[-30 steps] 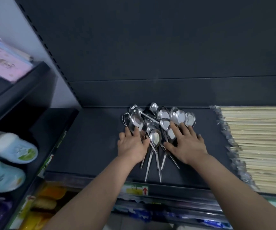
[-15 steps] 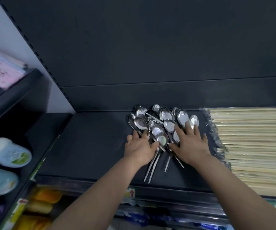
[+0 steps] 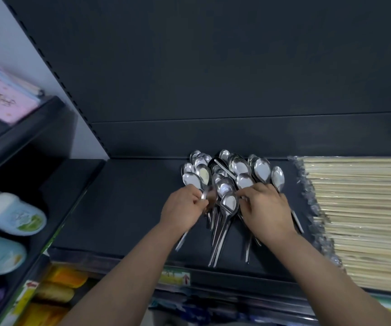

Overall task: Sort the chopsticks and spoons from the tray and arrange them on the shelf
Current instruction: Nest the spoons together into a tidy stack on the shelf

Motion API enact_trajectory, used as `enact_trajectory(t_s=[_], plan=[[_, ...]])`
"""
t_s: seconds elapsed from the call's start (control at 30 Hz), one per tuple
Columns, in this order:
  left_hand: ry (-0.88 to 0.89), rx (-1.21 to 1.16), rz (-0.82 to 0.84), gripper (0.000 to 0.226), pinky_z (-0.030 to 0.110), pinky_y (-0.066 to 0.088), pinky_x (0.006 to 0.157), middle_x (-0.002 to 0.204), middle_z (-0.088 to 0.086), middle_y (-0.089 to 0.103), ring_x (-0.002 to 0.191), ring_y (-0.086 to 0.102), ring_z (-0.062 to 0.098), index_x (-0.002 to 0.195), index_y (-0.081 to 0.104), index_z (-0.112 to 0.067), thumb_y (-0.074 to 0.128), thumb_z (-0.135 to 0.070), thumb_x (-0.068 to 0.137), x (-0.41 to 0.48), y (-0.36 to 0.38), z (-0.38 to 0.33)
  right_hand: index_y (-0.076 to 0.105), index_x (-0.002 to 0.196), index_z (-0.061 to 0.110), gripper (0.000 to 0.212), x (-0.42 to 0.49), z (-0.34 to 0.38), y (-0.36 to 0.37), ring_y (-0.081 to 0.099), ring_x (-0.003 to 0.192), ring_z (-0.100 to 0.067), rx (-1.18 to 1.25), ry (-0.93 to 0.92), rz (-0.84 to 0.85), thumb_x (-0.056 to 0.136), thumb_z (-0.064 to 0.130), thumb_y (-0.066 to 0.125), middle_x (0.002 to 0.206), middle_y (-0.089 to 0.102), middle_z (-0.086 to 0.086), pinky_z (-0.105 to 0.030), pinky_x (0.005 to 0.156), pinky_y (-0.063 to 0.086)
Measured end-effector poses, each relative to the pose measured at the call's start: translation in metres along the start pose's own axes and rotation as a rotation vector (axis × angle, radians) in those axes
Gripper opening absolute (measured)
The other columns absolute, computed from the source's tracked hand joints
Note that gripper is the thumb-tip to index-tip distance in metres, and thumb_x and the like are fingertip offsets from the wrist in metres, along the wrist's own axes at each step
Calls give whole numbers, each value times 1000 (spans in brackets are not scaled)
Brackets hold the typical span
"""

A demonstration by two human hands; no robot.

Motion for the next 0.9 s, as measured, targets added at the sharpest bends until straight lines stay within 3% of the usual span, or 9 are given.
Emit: enact_trajectory(t_s=[0.17, 0.3, 0.5, 0.63, 0.77, 0.9], plan=[[-16, -42, -52, 13, 35, 53, 78, 87, -9, 64, 87, 62, 12, 97, 57, -22, 62, -32, 91, 14, -9, 10, 68, 110, 31, 24, 10, 19, 3, 60, 101, -20, 39, 5, 3, 92, 27, 53, 102, 65, 5, -31, 78, 45], [6, -22, -15, 6, 35, 54, 79, 84, -13, 62, 85, 62, 10, 94, 56, -26, 61, -30, 92, 24, -21, 28, 66, 103, 32, 19, 13, 41, 9, 61, 96, -20, -28, 32, 37, 92, 32, 51, 99, 66, 6, -28, 67, 34], [141, -66, 107, 23, 34, 53, 76, 88, -9, 67, 85, 63, 13, 98, 63, -24, 68, -42, 84, 31, -14, 21, 60, 113, 29, 27, 10, 55, 28, 63, 102, -22, -92, 173, 223, 91, 44, 55, 109, 66, 3, -31, 76, 45], [197, -27, 141, 12, 32, 49, 70, 87, -14, 65, 82, 62, 13, 84, 61, -24, 66, -34, 88, 34, -4, 22, 59, 114, 26, 24, 8, 57, 34, 61, 104, -26, -53, 278, 312, 93, 35, 55, 110, 66, -1, -34, 79, 47], [82, -382, 105, 18, 37, 55, 65, 74, -1, 67, 69, 64, 18, 74, 57, -24, 63, -21, 91, 43, -8, 41, 53, 114, 19, 23, 3, 53, 34, 62, 96, -26, 150, 425, 377, 92, 19, 45, 104, 66, -5, -35, 79, 49], [-77, -737, 50, 13, 23, 49, 48, 75, 5, 65, 59, 59, 9, 82, 57, -14, 60, -13, 95, 49, -20, 50, 47, 101, 20, 19, 1, 61, 36, 69, 73, -22, 428, 455, 393, 86, 9, 42, 83, 71, -2, -37, 76, 54]])
Point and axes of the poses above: each hand's wrist, its own x-axis towards the middle knuckle, its own y-axis out of the palm, z = x × y, the point moved 4 cm from there along x, towards the middle knuckle
